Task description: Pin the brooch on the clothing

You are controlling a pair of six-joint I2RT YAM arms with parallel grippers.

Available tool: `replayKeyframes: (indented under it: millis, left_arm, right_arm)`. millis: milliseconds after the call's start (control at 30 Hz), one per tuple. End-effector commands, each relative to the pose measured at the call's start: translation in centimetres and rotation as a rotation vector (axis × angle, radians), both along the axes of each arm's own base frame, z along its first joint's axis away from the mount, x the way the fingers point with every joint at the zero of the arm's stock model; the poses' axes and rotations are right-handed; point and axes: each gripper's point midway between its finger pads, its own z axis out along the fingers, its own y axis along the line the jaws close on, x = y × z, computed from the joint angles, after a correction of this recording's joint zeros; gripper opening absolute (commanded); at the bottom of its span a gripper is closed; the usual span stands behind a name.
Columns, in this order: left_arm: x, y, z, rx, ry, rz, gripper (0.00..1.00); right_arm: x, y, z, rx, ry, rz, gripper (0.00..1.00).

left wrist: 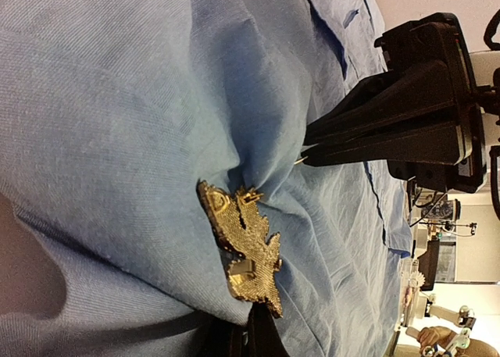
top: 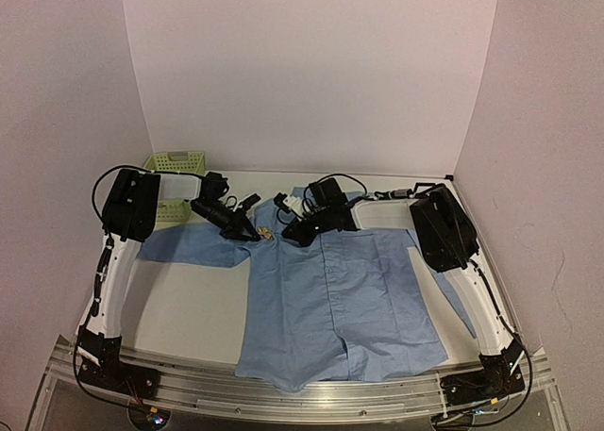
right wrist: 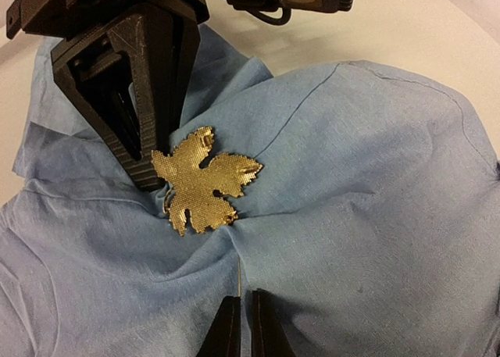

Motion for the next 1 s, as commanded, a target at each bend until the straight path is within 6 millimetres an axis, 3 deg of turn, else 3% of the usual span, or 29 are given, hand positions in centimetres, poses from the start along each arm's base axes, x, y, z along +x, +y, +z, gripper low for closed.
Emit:
replayKeyframes:
  millis: [0,200,300,400,467,500,633,700,733,833,900,967]
  left_arm:
    - [0.8,0.4,1.6,0.024,-0.072,0.010,0.00]
    - [0.7,0.5,1.6,0.034,-0.074,0.010,0.00]
    - [0.9,0.9,2.1,0.052,-0.095,0.009,0.05]
    - [2.0,2.3,3.2,0.107,-0.158,0.030,0.40]
    - [3.3,4.1,4.3,0.143,-0.201,0.083,0.56]
    - [4.0,5.0,5.5,0.142,-0.234,0.112,0.65]
    - [4.4,7.6,9.6,0.152,-0.395,0.194,0.98]
    - [3.7,8.1,13.1,0.135,-0.522,0.226,1.00]
    - [3.2,8.3,13.8,0.124,-0.564,0.241,1.00]
    - [1.7,8.9,17.1,0.096,-0.671,0.297,1.00]
    - [1.2,10.1,18.0,0.131,-0.692,0.376,1.00]
    - [2.0,12.8,17.3,0.251,-0.652,0.572,1.00]
  right_arm:
    - [-0.1,1.5,3.9,0.082,-0.031,0.026,0.07]
    - [0.3,1.8,5.3,0.121,-0.025,0.009,0.12]
    - [1.5,0.4,7.5,0.139,-0.048,-0.060,0.27]
    - [4.7,-4.2,11.0,0.198,-0.017,-0.232,0.55]
    - [6.2,-7.7,13.4,0.257,0.009,-0.344,0.87]
    - [6.5,-9.2,14.7,0.290,0.015,-0.386,0.96]
    - [6.6,-14.3,18.0,0.368,0.022,-0.510,0.98]
    - [6.0,-16.1,19.2,0.373,0.005,-0.551,0.98]
    - [5.7,-17.0,20.1,0.378,-0.016,-0.575,0.98]
    - [4.9,-21.1,20.2,0.359,-0.037,-0.698,0.98]
    - [4.3,-25.3,19.7,0.361,-0.041,-0.820,0.98]
    - [3.3,-29.8,18.7,0.370,-0.047,-0.938,0.98]
